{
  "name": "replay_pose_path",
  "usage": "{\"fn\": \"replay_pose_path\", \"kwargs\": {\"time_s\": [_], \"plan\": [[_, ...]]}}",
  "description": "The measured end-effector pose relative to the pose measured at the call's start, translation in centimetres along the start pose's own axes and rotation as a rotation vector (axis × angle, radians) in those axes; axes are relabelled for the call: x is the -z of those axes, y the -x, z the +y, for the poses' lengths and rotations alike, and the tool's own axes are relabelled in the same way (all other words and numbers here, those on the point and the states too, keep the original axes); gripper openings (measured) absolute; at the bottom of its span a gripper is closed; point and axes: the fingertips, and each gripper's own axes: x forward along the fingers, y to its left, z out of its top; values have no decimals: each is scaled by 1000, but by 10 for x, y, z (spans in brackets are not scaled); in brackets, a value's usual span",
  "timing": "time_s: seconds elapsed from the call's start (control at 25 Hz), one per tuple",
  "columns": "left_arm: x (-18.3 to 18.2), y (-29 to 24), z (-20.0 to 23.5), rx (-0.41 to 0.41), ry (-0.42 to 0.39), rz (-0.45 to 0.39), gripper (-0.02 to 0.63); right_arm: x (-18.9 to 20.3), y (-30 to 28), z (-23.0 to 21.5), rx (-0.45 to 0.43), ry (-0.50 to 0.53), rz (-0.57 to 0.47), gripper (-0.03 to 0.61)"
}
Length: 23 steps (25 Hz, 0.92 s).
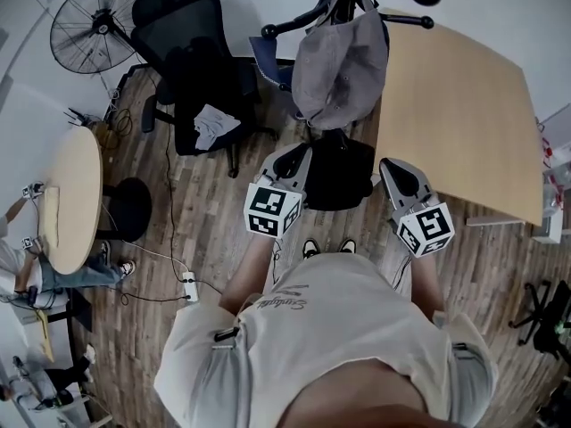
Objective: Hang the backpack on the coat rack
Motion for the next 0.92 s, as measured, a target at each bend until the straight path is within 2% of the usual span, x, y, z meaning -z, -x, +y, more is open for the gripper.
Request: {"fn": "replay_pose_path", "kwargs": {"time_s": [0.4, 0.72, 0.92], "plan": [[18, 8, -4, -3, 0, 29, 37, 10, 10, -7, 13, -43, 7, -5], [31, 9, -12, 30, -9, 65, 37, 11, 19, -4, 21, -45, 1, -5], [37, 13, -10, 26, 17, 76, 37, 20, 22, -1, 18, -41, 30, -5]]}}
